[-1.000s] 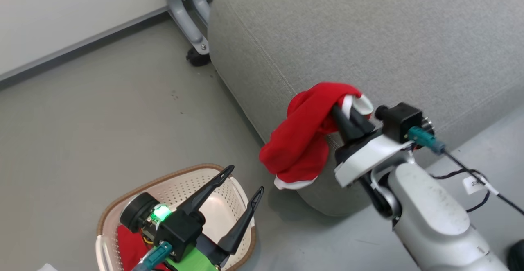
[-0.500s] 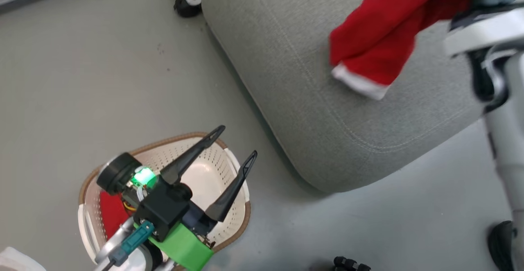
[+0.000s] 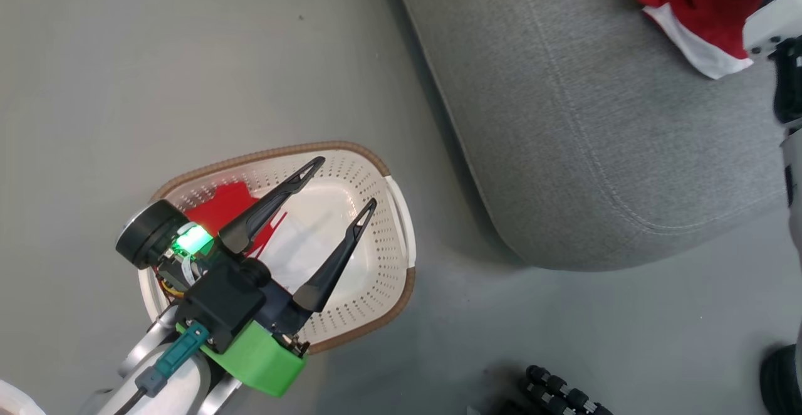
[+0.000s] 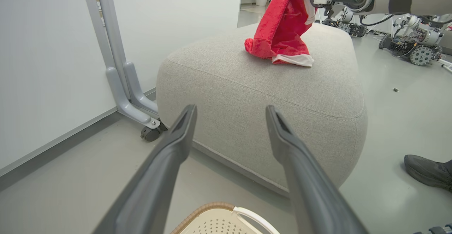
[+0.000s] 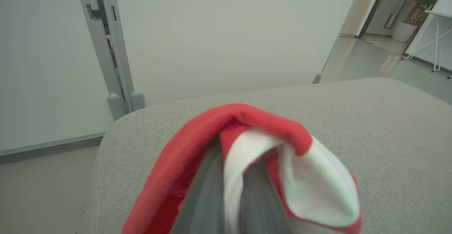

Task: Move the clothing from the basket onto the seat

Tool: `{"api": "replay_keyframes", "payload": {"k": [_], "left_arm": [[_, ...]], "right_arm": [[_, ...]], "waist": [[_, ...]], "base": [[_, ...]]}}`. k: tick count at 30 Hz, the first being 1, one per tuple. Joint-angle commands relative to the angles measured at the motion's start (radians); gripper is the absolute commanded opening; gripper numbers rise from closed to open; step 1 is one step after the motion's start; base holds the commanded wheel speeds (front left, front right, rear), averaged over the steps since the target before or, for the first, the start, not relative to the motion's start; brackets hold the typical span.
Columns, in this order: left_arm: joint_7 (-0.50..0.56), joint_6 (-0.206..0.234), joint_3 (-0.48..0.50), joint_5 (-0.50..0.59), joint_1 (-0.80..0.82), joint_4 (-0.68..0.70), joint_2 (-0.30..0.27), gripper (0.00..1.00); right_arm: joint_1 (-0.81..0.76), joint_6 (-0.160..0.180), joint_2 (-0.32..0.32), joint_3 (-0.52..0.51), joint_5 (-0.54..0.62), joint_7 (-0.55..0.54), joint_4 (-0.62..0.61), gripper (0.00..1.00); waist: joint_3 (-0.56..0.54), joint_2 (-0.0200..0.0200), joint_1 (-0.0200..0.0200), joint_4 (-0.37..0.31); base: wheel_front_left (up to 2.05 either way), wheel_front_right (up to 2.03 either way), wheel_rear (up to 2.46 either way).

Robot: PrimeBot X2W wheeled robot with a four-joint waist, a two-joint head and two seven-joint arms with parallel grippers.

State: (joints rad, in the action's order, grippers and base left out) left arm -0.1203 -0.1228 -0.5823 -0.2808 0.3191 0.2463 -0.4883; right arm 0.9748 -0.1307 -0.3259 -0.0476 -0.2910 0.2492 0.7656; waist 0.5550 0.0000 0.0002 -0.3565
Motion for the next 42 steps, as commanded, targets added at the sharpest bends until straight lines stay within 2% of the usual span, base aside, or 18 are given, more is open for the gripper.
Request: {"api": "replay_keyframes", "payload": {"k": [1, 5, 8, 18, 23, 27, 31, 37, 42], "left_arm": [[-0.003, -0.002, 0.0, 0.007, 0.018, -0.001, -0.013, 1.0], [-0.005, -0.003, -0.007, 0.003, 0.025, -0.007, -0.023, 1.0], [-0.014, -0.001, -0.009, -0.002, 0.026, -0.015, -0.02, 1.0], [-0.061, 0.04, 0.008, -0.014, 0.004, -0.051, 0.009, 1.0], [-0.094, 0.065, 0.028, -0.038, -0.019, -0.091, 0.024, 1.0], [-0.118, 0.098, 0.07, -0.071, -0.038, -0.132, 0.046, 1.0], [-0.136, 0.131, 0.122, -0.094, -0.054, -0.163, 0.064, 1.0], [-0.146, 0.17, 0.203, -0.12, -0.084, -0.21, 0.097, 1.0], [-0.146, 0.191, 0.306, -0.109, -0.116, -0.23, 0.15, 1.0]], "right_arm": [[0.019, 0.0, 0.016, -0.011, 0.007, 0.007, 0.033, 1.0], [-0.01, 0.0, 0.041, -0.04, 0.03, 0.014, 0.112, 1.0], [-0.057, 0.0, 0.062, -0.076, 0.026, 0.016, 0.113, 1.0], [-0.354, 0.0, 0.184, -0.17, 0.06, 0.016, -0.133, 1.0], [-0.499, 0.0, 0.238, -0.195, 0.098, 0.016, -0.324, 1.0], [-0.598, 0.0, 0.266, -0.171, 0.122, 0.016, -0.48, 1.0], [-0.679, 0.0, 0.272, -0.105, 0.143, 0.017, -0.599, 1.0], [-0.754, 0.0, 0.273, 0.006, 0.14, 0.017, -0.682, 1.0], [-0.792, 0.0, 0.274, 0.063, 0.153, -0.001, -0.729, 1.0]], "waist": [[0.048, 0.0, -0.0002, 0.039], [0.053, 0.0, -0.0002, 0.041], [0.042, 0.0, -0.0002, 0.044], [-0.023, 0.0, -0.0002, 0.039], [-0.08, 0.0, -0.0002, 0.054], [-0.125, 0.0, -0.0002, 0.076], [-0.165, 0.0, -0.0002, 0.109], [-0.216, 0.0, -0.0002, 0.168], [-0.252, 0.0, -0.0002, 0.231]], "base": [[0.0, 0.0, 0.0], [0.0, 0.0, 0.0], [0.0, 0.0, 0.0], [0.0, 0.0, 0.0], [0.0, 0.0, 0.0], [0.0, 0.0, 0.0], [0.0, 0.0, 0.0], [0.0, 0.0, 0.0], [0.0, 0.0, 0.0]]}}
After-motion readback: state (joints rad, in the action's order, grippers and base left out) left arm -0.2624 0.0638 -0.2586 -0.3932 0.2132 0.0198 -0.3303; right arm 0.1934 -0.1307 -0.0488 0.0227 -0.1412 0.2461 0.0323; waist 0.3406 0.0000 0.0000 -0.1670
